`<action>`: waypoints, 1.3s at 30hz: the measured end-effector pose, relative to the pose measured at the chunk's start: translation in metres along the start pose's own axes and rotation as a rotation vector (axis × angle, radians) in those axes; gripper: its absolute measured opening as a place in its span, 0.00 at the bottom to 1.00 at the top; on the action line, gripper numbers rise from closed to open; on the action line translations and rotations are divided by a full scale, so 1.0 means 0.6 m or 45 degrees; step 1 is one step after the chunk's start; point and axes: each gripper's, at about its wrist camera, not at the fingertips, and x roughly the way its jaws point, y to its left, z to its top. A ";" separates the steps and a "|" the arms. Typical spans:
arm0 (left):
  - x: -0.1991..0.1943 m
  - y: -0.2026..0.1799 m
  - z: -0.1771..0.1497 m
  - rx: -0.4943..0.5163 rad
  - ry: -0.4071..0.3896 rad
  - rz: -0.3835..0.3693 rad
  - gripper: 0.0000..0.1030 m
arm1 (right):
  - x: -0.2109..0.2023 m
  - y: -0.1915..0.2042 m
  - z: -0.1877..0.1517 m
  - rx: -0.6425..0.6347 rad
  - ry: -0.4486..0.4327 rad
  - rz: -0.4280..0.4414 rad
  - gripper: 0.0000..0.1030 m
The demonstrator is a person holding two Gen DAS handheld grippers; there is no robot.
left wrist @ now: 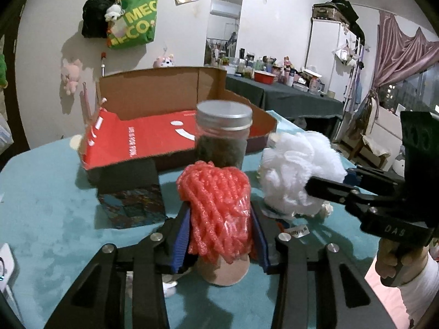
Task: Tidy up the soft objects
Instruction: 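Grasp the white mesh puff with the right tool while the left grasps the red mesh puff, then carry both puffs into the red box and lower them onto its floor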
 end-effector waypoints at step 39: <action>0.343 0.211 0.332 -0.042 0.348 0.252 0.45 | 0.424 -0.129 0.362 -0.050 0.410 -0.218 0.35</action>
